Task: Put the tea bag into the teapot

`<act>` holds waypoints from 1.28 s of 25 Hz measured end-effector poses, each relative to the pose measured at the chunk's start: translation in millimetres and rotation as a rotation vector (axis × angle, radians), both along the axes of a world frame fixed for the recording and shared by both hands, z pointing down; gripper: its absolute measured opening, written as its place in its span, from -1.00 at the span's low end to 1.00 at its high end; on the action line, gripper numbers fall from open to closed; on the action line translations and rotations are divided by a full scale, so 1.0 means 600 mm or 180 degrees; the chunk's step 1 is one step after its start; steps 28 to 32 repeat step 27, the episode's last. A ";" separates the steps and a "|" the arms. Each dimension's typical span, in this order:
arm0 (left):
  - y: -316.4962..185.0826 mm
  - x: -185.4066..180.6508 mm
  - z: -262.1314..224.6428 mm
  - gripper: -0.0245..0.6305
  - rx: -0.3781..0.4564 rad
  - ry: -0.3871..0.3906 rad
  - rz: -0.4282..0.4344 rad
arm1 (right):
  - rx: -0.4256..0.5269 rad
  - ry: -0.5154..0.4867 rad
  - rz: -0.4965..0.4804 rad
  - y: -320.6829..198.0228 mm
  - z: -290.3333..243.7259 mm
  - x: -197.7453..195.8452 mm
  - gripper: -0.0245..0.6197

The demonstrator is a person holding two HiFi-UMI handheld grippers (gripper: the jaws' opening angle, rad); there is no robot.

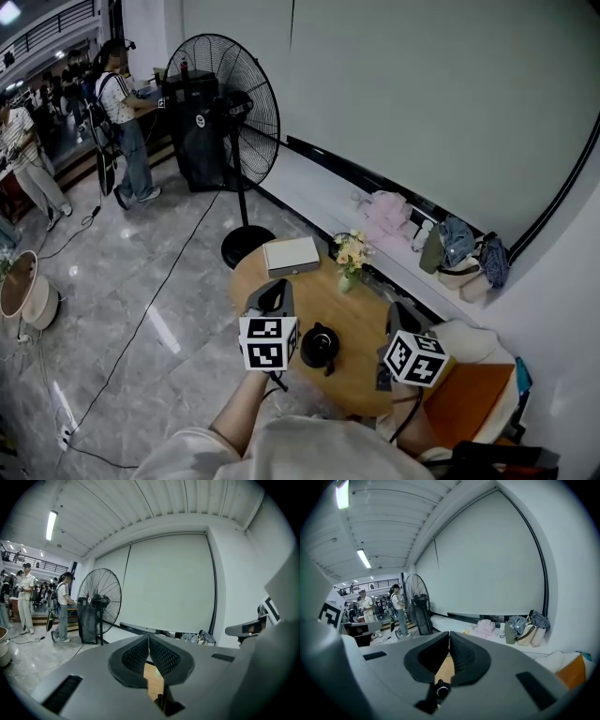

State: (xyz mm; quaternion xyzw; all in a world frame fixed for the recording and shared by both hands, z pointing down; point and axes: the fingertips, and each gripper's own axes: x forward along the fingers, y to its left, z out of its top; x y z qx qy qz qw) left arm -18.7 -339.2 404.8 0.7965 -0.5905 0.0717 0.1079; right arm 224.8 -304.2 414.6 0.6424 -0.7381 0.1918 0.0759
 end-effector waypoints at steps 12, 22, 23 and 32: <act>0.007 0.011 0.013 -0.86 -0.0076 -0.0029 0.0035 | -0.0063 0.0141 -0.0048 0.010 0.013 -0.002 -0.82; 0.005 0.013 0.022 -0.86 -0.0116 -0.0030 0.0052 | -0.0087 0.0128 -0.0038 0.010 0.015 -0.004 -0.82; 0.005 0.014 0.023 -0.86 -0.0118 -0.0038 0.0058 | -0.0087 0.0128 -0.0034 0.011 0.015 -0.003 -0.82; 0.009 0.016 0.026 -0.86 -0.0120 -0.0080 0.0083 | -0.0093 0.0127 -0.0024 0.014 0.017 -0.003 -0.82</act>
